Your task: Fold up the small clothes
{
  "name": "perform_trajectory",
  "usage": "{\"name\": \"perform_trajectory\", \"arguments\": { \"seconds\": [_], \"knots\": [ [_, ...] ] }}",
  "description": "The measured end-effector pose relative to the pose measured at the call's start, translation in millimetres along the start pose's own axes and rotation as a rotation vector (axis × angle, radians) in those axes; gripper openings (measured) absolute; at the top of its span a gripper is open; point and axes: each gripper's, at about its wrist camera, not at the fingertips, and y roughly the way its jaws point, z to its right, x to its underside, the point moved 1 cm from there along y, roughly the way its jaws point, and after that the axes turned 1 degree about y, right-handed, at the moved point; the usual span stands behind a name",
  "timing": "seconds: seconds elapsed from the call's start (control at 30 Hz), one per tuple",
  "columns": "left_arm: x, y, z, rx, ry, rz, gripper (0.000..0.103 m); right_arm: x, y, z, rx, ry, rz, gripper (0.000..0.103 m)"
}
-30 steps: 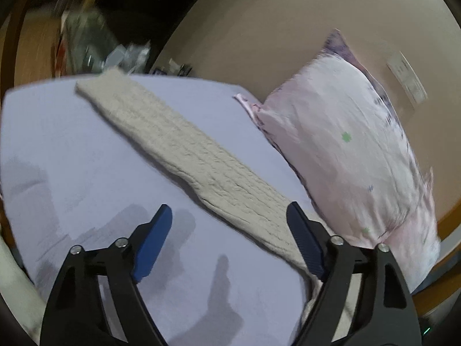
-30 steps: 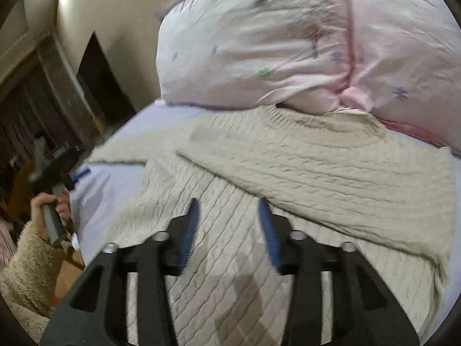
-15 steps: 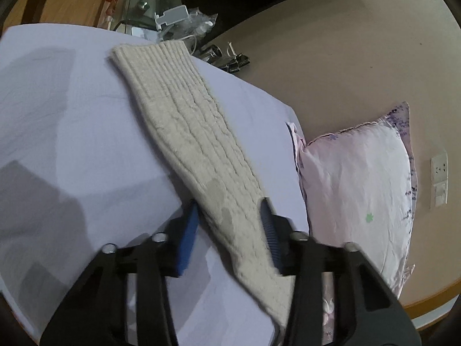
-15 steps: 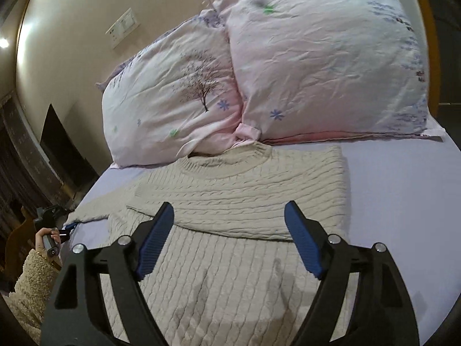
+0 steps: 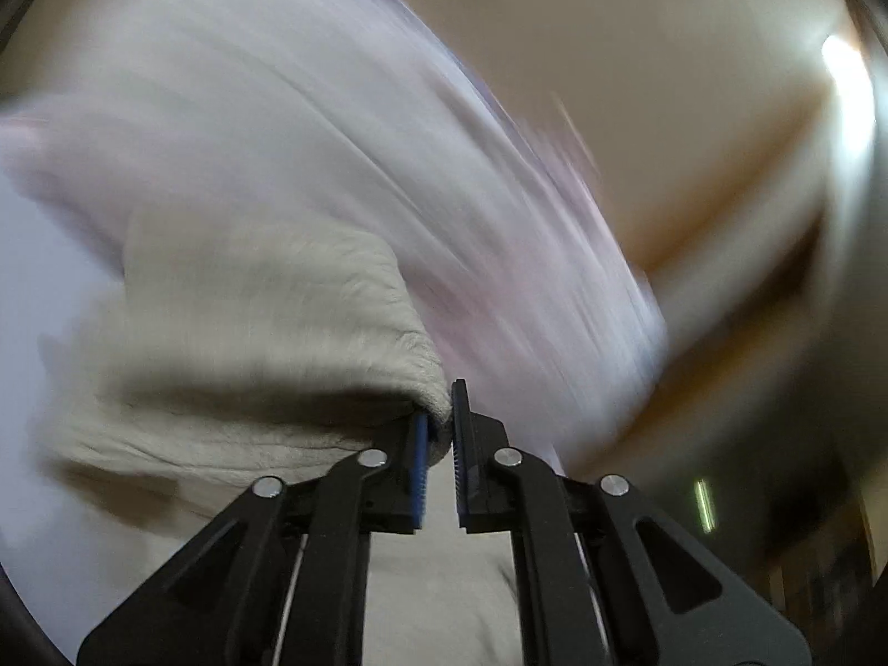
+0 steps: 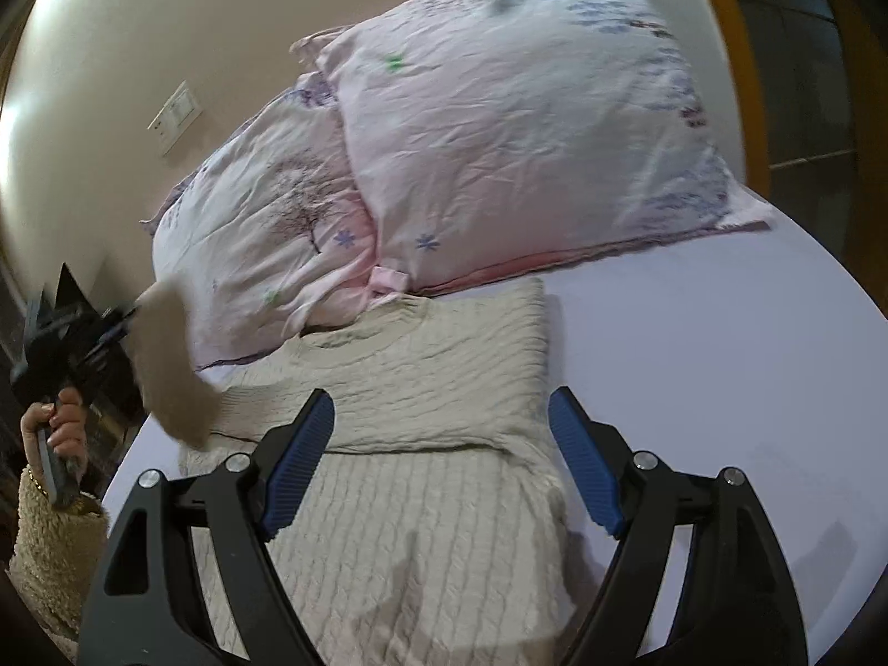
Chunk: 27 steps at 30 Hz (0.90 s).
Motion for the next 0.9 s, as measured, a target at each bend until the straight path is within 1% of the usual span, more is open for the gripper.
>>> {"name": "perform_trajectory", "arguments": {
  "seconds": [0.07,0.1,0.13,0.17,0.2,0.23,0.27,0.33,0.37,0.4,0.43,0.47,0.5,0.53,0.6,0.63,0.7,0.77,0.8,0.87,0.9],
  "knots": [
    [26.8,55.7,29.8,0.044,0.071,-0.191,0.006,5.2,-6.3,4.0,0.019,0.012,-0.015,0.079],
    [44.1,74.3,37.6,0.058,0.089,-0.268,0.006,7.6,-10.3,5.2,0.016,0.017,-0.023,0.079],
    [55.8,77.4,39.9,0.065,0.104,-0.295,0.006,12.2,-19.4,6.4,0.011,0.014,-0.027,0.079],
    [61.8,72.8,39.4,0.062,0.123,-0.296,0.006,16.7,-28.5,6.8,0.004,0.004,-0.030,0.080],
    [70.0,54.2,37.3,0.043,0.170,-0.275,0.006,20.7,-35.5,7.1,-0.005,-0.006,-0.035,0.080],
    [71.3,40.0,33.2,0.035,0.190,-0.259,0.006,28.5,-47.4,7.9,-0.035,-0.018,-0.049,0.082],
    [78.0,11.5,26.7,0.025,0.216,-0.234,0.006,34.3,-54.1,8.2,-0.062,-0.019,-0.059,0.085],
    [88.2,-30.9,12.5,0.011,0.239,-0.209,0.007,49.5,-70.5,11.6,-0.167,-0.003,-0.099,0.085],
    [95.3,-54.2,4.7,-0.006,0.249,-0.197,0.007,59.2,-79.0,14.2,-0.235,0.018,-0.124,0.085],
    [103.8,-84.7,-3.8,-0.041,0.258,-0.182,0.007,65.8,-84.2,15.8,-0.280,0.034,-0.143,0.085],
    [115.2,-113.5,-14.7,-0.078,0.257,-0.170,0.019,77.2,-91.4,18.9,-0.338,0.063,-0.171,0.085],
    [126.2,-137.5,-25.8,-0.108,0.242,-0.166,0.032,88.9,-96.9,22.1,-0.378,0.090,-0.204,0.085],
    [134.6,-155.7,-37.9,-0.130,0.217,-0.164,0.062,99.6,-101.2,24.8,-0.395,0.112,-0.235,0.085],
    [146.7,-176.7,-51.1,-0.154,0.179,-0.154,0.073,108.6,-104.2,26.9,-0.399,0.129,-0.263,0.085],
    [166.9,-205.8,-74.6,-0.179,0.103,-0.139,0.073,127.8,-107.3,35.0,-0.396,0.183,-0.327,0.085],
    [175.7,-213.8,-83.4,-0.185,0.066,-0.140,0.073,138.3,-106.2,42.1,-0.395,0.231,-0.364,0.085],
    [194.3,-227.3,-101.5,-0.171,-0.006,-0.158,0.073,152.1,-100.1,55.1,-0.390,0.323,-0.406,0.084],
    [205.8,-222.0,-111.8,-0.139,-0.051,-0.189,0.073,164.0,-86.4,67.5,-0.435,0.433,-0.429,0.077],
    [215.2,-216.7,-117.2,-0.127,-0.074,-0.215,0.073,168.4,-79.8,70.5,-0.458,0.470,-0.432,0.071],
    [228.3,-205.3,-123.4,-0.116,-0.103,-0.253,0.073,176.4,-63.5,70.9,-0.508,0.514,-0.438,0.064],
    [233.6,-195.6,-126.6,-0.105,-0.122,-0.271,0.072,179.8,-56.0,69.6,-0.517,0.526,-0.449,0.062]
  ]
}}
